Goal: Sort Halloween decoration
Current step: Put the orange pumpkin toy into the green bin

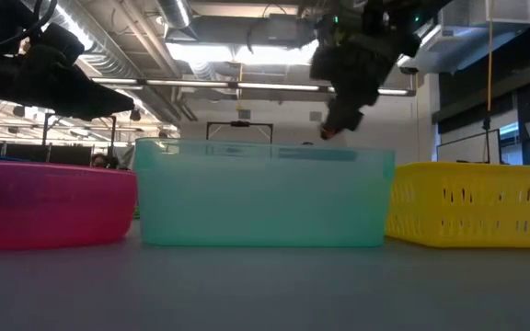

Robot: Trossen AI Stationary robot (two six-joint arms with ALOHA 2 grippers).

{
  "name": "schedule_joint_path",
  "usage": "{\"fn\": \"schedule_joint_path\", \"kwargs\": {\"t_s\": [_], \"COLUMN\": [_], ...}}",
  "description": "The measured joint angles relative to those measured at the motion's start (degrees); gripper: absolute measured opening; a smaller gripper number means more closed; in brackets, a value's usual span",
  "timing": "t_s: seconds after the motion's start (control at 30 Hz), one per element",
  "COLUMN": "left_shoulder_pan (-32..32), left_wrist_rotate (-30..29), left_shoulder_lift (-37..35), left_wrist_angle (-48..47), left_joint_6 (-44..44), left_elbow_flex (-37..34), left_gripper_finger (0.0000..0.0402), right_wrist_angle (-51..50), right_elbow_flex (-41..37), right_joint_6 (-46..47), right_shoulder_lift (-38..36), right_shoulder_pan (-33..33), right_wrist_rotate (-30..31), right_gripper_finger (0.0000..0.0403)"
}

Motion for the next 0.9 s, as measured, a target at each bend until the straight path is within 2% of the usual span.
{"fn": "schedule_joint_path", "kwargs": {"t_s": [0.17, 0.37, 0.67, 0.9], "left_shoulder_pan": [0.0, 0.0, 0.0, 0.0], "left_wrist_rotate": [0.0, 0.0, 0.2, 0.6], "left_shoulder_lift": [0.0, 0.0, 0.0, 0.0], "left_wrist_angle": [0.0, 0.2, 2.1, 3.6], "left_joint_6": [0.0, 0.0, 0.0, 0.0], "left_elbow_flex": [0.0, 0.0, 0.0, 0.0], "left_gripper_finger": [0.0135, 0.0135, 0.0135, 0.0135], "right_wrist_angle": [5.5, 7.5, 8.8, 11.7], "right_elbow_flex": [0.0, 0.0, -0.1, 0.0], "right_joint_6": [-0.1, -0.1, 0.0, 0.0], "right_shoulder_lift": [0.0, 1.2, 5.1, 6.6], "right_shoulder_pan": [6.4, 12.6, 19.7, 21.0], "right_wrist_rotate": [4.8, 9.0, 8.7, 8.2], "right_gripper_finger": [0.0097, 0.0097, 0.0097, 0.0097]}}
